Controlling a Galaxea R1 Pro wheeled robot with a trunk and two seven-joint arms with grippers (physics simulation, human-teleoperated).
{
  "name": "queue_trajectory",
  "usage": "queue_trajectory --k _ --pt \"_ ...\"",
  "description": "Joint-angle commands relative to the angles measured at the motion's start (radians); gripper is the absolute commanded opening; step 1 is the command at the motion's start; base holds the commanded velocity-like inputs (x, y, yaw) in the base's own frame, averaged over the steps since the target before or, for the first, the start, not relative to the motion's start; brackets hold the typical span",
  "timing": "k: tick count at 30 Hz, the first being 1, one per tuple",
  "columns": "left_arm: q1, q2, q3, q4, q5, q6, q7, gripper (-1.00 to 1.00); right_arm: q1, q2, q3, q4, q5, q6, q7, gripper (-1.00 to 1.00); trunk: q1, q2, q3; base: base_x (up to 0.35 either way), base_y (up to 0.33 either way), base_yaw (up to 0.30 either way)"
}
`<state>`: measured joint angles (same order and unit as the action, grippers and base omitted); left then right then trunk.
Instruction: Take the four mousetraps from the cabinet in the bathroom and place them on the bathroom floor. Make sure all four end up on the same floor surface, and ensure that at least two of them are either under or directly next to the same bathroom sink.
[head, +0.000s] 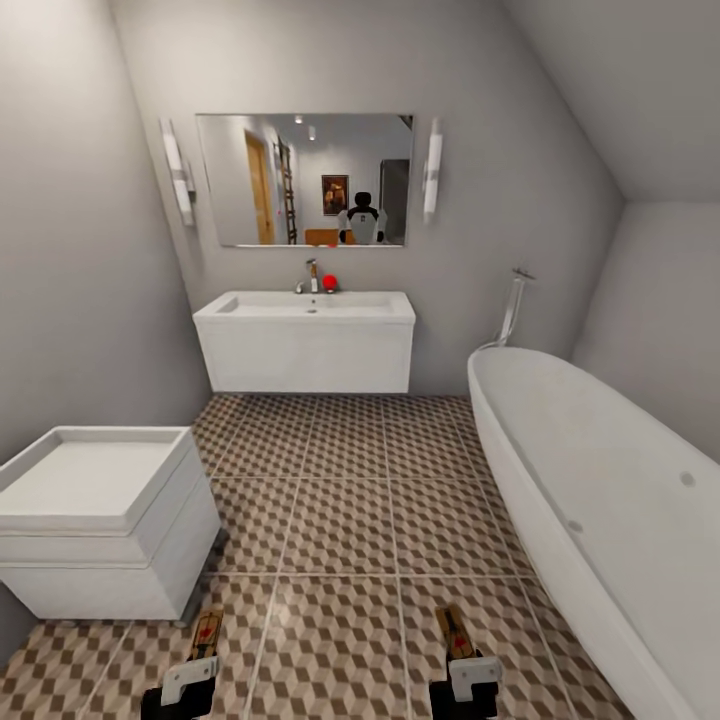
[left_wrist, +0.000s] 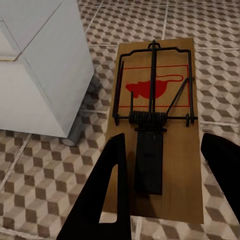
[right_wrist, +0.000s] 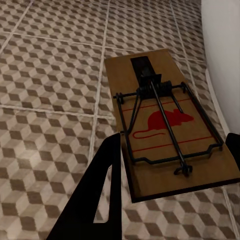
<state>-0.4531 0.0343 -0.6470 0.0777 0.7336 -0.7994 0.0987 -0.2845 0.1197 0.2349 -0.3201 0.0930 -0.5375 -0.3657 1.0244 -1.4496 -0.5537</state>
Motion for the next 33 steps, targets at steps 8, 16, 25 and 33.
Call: queue_trajectory --k 8,16,25,33 --pt "-0.001 -0.001 -0.006 0.002 -0.007 -0.003 0.01 -1.0 -0.001 0.0 0.003 0.001 0.008 0.001 -0.01 -1.0 0.001 0.0 -0.001 0.342 0.0 0.0" --pt "-0.001 -0.001 -0.006 0.002 -0.007 -0.003 0.01 -1.0 -0.001 0.0 0.003 0.001 0.008 0.001 -0.01 -1.0 0.001 0.0 -0.001 0.342 0.0 0.0" --pt "-0.001 -0.001 -0.006 0.002 -0.007 -0.003 0.01 -1.0 -0.001 0.0 0.003 0.001 0.008 0.001 -0.01 -1.0 0.001 0.0 -0.001 0.342 0.0 0.0" --pt "-0.001 -0.001 -0.006 0.002 -0.007 -0.003 0.01 -1.0 -0.001 0.0 0.003 0.001 0.008 0.001 -0.01 -1.0 0.001 0.0 -0.001 0.342 0.0 0.0"
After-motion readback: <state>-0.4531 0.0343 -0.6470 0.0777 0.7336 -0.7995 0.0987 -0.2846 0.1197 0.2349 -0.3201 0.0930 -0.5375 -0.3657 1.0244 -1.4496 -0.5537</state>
